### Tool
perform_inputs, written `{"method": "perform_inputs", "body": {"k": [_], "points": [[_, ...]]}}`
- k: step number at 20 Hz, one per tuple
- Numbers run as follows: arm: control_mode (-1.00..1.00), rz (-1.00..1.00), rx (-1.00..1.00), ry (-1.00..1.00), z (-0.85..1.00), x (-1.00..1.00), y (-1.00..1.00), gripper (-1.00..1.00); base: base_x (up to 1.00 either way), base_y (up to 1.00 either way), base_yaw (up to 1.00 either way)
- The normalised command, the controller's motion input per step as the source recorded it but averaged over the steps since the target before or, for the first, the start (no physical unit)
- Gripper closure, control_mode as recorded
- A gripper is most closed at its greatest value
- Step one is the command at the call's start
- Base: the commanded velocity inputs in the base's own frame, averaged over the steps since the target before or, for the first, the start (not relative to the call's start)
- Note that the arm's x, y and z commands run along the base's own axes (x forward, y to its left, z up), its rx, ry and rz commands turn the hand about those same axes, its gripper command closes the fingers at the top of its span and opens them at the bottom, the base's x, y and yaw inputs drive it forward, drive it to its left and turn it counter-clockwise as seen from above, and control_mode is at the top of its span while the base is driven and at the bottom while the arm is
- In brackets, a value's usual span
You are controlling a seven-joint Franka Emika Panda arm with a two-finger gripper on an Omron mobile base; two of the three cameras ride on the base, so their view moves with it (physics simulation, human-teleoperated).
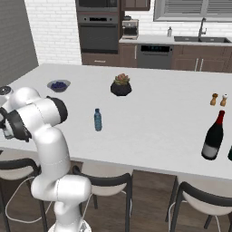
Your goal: Move the plastic bottles in the middle to the plastics group, and the glass bottles in the middle to the glass group.
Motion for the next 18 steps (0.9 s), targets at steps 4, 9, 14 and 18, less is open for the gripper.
{"method": "perform_inputs", "body": {"k": [4, 9, 14, 18], "points": [[-1.00, 0.03, 0.00, -0.05, -0.19, 0.00, 0.00, 1.00, 0.00, 0.00, 0.00], [-1.00, 0.01, 0.00, -0.01, -0.14, 0.00, 0.01, -1.00, 0.00, 0.00, 0.00], [-1.00, 0.01, 0.00, 0.00, 0.00, 0.00, 0.00, -1.00, 0.00, 0.00, 0.00], [-1.00, 0.00, 0.00, 0.00, 0.00, -0.04, 0.00, -1.00, 0.00, 0.00, 0.00]]}}
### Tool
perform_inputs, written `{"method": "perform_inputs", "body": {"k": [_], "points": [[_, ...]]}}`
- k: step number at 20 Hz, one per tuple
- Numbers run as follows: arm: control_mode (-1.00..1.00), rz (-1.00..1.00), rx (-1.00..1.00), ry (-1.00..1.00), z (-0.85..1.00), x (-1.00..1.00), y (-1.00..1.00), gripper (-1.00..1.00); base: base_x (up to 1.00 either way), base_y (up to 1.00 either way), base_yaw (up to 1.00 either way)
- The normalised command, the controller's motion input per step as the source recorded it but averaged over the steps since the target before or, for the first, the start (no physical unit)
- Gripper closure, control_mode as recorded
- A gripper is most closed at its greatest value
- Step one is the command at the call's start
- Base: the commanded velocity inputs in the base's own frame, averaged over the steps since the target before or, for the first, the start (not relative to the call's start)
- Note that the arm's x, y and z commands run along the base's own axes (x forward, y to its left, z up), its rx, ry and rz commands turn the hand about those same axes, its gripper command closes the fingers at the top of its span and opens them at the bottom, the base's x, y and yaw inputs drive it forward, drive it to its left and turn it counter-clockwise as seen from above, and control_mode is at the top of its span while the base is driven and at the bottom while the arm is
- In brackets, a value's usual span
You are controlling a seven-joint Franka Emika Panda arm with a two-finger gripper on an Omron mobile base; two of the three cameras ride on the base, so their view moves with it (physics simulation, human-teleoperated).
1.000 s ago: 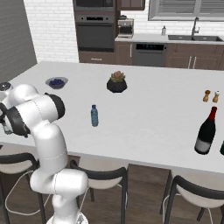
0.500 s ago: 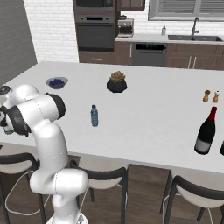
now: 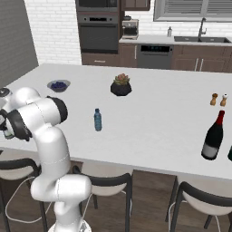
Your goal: Move the plastic bottles in the middle to the plastics group, and the glass bottles in the middle to the glass group.
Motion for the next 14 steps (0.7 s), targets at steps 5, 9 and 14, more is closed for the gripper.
{"method": "perform_inputs", "body": {"k": [5, 9, 14], "points": [[-1.00, -0.02, 0.00, -0.03, 0.48, -0.11, 0.00, -1.00, 0.00, 0.00, 0.00], [-1.00, -0.07, 0.00, 0.00, 0.79, -0.40, -0.10, -1.00, 0.00, 0.00, 0.00], [-1.00, -0.15, 0.05, 0.00, 0.54, -0.29, -0.58, -1.00, 0.00, 0.00, 0.00]]}}
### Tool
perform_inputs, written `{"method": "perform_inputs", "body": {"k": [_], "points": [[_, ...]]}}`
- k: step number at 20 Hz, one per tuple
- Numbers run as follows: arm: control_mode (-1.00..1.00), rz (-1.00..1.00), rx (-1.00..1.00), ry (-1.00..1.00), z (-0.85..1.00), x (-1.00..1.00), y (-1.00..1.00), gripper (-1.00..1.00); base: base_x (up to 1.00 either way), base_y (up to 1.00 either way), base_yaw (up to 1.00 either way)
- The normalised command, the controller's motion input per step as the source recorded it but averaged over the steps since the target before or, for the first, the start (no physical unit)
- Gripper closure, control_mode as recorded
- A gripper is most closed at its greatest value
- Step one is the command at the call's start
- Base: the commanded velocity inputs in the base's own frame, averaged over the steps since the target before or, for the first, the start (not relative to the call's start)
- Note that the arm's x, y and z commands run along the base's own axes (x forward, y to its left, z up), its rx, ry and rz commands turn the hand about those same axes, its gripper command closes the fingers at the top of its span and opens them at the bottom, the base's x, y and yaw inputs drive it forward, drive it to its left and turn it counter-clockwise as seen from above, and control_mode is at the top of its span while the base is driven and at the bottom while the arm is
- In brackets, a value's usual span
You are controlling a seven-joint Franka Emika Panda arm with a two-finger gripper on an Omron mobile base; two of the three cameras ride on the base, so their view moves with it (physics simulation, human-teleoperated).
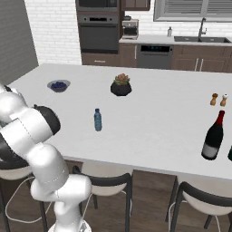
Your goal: Move the plastic bottles in the middle to the plastics group, and the glass bottles in the middle to the glass group.
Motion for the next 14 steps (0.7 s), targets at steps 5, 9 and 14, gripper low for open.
{"method": "perform_inputs", "body": {"k": [5, 9, 14], "points": [[-1.00, -0.21, 0.02, 0.00, 0.33, -0.03, -0.94, -1.00, 0.00, 0.00, 0.00], [-1.00, -0.27, 0.05, 0.00, 0.30, 0.00, -1.00, -1.00, 0.00, 0.00, 0.00], [-1.00, -0.33, 0.04, 0.00, 0.40, 0.06, -0.92, -1.00, 0.00, 0.00, 0.00]]}}
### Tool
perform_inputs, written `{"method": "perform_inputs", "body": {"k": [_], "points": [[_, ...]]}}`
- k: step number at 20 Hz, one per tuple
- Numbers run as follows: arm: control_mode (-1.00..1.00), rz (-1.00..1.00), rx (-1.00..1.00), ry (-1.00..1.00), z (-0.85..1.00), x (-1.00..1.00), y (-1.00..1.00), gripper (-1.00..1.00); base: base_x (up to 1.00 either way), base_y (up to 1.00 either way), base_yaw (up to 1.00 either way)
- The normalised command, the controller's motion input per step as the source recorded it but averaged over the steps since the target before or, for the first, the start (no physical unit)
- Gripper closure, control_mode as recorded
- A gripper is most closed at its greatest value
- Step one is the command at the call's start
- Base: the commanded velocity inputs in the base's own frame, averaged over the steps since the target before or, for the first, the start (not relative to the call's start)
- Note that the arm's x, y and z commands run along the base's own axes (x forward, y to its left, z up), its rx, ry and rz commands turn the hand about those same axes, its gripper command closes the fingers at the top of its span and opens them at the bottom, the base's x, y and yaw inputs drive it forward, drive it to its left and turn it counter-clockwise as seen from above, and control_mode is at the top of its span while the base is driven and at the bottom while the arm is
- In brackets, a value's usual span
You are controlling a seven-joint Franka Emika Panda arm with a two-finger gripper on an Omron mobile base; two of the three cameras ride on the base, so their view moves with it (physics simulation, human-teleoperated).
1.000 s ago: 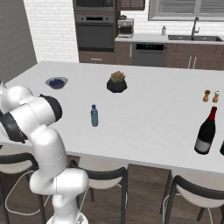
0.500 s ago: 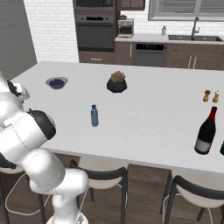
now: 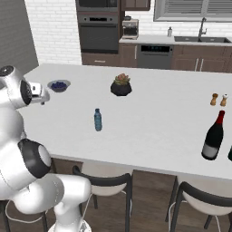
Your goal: Move the plastic bottles in the middle to the plastics group, and the glass bottles in the middle to the glass group.
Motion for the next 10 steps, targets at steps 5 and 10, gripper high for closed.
{"method": "perform_inputs", "body": {"k": [5, 10], "points": [[-1.00, -0.28, 0.04, 0.00, 0.25, 0.14, -0.97, -1.00, 0.00, 0.00, 0.00], [-1.00, -0.24, 0.07, 0.00, 0.15, 0.12, -0.99, -1.00, 0.00, 0.00, 0.00]]}}
